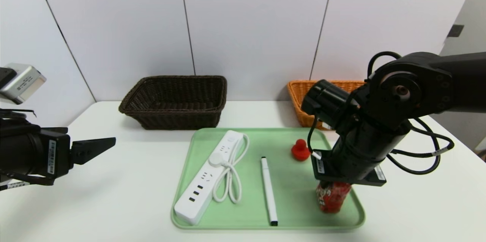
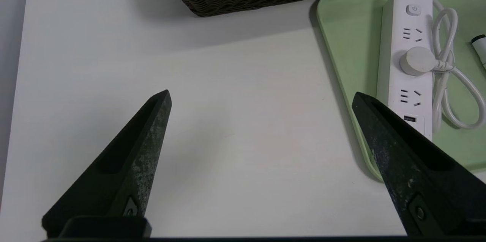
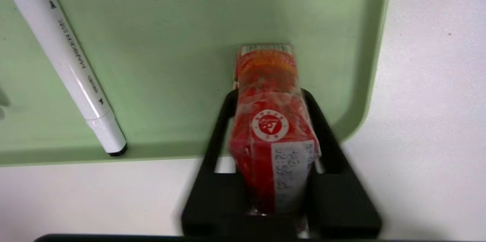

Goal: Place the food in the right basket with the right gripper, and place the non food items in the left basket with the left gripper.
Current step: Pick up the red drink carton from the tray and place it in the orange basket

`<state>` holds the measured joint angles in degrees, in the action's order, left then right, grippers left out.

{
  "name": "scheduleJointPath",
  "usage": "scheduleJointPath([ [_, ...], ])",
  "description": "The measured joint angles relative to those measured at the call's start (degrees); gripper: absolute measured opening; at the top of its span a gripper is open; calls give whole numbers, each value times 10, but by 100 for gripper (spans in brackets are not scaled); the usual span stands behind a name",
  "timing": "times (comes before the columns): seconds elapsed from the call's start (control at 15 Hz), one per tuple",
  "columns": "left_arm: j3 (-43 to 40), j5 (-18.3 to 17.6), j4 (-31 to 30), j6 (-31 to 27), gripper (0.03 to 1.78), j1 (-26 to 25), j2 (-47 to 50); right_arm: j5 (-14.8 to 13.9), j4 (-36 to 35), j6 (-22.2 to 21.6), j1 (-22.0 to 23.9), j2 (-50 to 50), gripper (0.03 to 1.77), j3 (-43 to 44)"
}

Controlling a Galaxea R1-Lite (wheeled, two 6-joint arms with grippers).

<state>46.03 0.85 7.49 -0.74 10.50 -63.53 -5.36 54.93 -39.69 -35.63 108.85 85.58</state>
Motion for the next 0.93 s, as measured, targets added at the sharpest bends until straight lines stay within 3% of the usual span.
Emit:
scheduleJointPath([
  [0.53,1,1,-13,7,169,0,-11,7,5,5,3,-28,38,8],
  [0.67,0,1,-13,6,169,0,-11,25,8,4,0,-57,38,44],
  [0.93,-4,1,-13,5,169,1,-11,21,7,5,15,-94,38,159],
])
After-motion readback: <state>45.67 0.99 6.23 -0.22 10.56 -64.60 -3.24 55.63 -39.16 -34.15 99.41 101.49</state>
